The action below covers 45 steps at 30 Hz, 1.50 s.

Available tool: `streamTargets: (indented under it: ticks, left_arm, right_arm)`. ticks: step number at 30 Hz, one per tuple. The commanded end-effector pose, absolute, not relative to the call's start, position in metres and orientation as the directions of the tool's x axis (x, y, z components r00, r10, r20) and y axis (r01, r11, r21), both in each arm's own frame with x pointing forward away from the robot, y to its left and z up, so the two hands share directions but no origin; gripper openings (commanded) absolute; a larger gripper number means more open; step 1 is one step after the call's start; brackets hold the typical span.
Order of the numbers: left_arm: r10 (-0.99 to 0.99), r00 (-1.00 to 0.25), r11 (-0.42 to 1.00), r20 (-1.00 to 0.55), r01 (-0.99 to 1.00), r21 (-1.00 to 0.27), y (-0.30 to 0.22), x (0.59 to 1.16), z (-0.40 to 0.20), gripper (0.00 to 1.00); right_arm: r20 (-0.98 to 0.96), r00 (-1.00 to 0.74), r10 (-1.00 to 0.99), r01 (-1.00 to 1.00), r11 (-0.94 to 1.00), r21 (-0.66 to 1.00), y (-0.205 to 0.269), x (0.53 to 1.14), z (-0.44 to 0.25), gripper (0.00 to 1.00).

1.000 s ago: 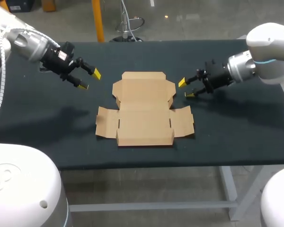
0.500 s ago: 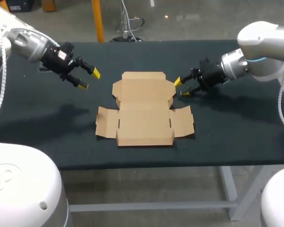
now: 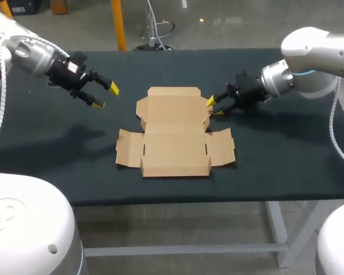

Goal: Assemble the packaging by folding the flat box into shape, placing the metal phone stand inside, and closing the box properly

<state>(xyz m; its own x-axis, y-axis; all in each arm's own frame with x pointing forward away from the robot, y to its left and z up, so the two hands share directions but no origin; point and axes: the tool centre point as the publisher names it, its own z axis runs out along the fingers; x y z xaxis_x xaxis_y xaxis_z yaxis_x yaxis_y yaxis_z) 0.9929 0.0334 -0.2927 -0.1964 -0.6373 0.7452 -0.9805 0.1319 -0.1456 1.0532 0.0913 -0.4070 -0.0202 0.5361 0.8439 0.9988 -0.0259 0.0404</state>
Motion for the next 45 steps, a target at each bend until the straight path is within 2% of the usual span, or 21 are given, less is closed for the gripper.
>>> streamTargets:
  ticks: [1,17,20,24,30,39,45]
  left_arm:
    - [-0.635,-0.195,0.125,0.747,-0.981,-0.15,0.037,0.989,-0.293,1.0]
    - [-0.636,-0.189,0.117,0.748,-0.982,-0.149,0.043,0.985,-0.293,1.0]
    - [-0.636,-0.188,0.117,0.748,-0.982,-0.147,0.044,0.986,-0.294,1.0]
    - [-0.627,-0.192,0.132,0.755,-0.981,-0.141,0.044,0.986,-0.294,1.0]
    - [-0.606,-0.21,0.162,0.767,-0.977,-0.14,0.041,0.986,-0.296,1.0]
    - [-0.571,-0.192,0.163,0.798,-0.979,-0.119,0.034,0.993,-0.299,1.0]
    - [-0.561,-0.22,0.161,0.798,-0.975,-0.155,0.029,0.997,-0.296,1.0]
  right_arm:
    - [0.851,-0.017,0.525,1.0,-0.011,0.027,0.096,1.062,-0.414,0.48]
    - [0.884,-0.028,0.467,0.999,-0.023,0.044,0.111,1.069,-0.421,0.46]
    - [0.892,-0.033,0.451,0.999,-0.022,0.048,0.112,1.069,-0.423,0.42]
    - [0.899,-0.056,0.435,0.997,-0.021,0.072,0.115,1.068,-0.419,0.34]
    - [0.905,-0.107,0.412,0.991,-0.026,0.129,0.114,1.064,-0.408,0.0]
    - [0.907,-0.162,0.388,0.981,-0.038,0.191,0.114,1.057,-0.391,0.0]
    - [0.911,-0.21,0.356,0.969,-0.044,0.241,0.111,1.051,-0.377,0.0]
